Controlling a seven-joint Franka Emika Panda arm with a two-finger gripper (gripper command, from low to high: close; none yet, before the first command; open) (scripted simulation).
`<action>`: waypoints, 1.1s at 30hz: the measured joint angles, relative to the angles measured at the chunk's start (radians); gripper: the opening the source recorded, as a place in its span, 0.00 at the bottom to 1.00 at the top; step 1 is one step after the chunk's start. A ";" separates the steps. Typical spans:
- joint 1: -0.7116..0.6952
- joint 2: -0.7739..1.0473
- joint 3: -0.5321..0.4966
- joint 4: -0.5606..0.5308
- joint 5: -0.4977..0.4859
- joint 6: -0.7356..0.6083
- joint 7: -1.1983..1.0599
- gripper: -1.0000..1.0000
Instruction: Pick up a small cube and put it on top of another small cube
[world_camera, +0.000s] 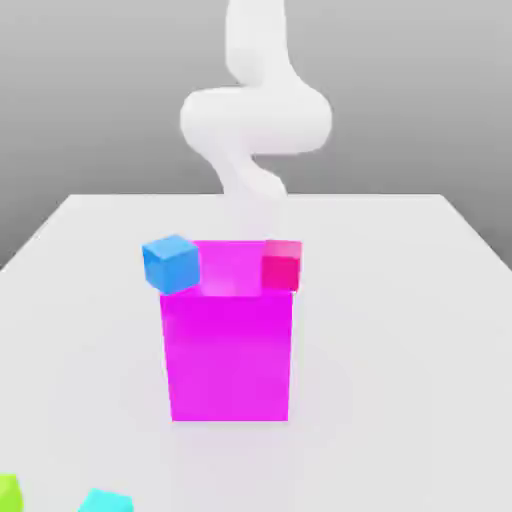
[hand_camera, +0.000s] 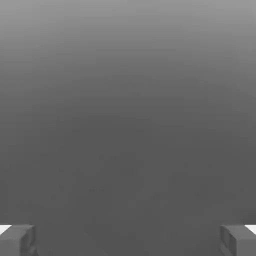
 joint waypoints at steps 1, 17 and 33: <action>-0.027 0.040 0.012 0.007 -0.014 0.006 0.041 0.50; -0.307 0.625 0.051 0.113 -0.206 0.092 0.637 0.50; -0.463 1.149 -0.020 0.203 -0.006 0.225 0.967 0.50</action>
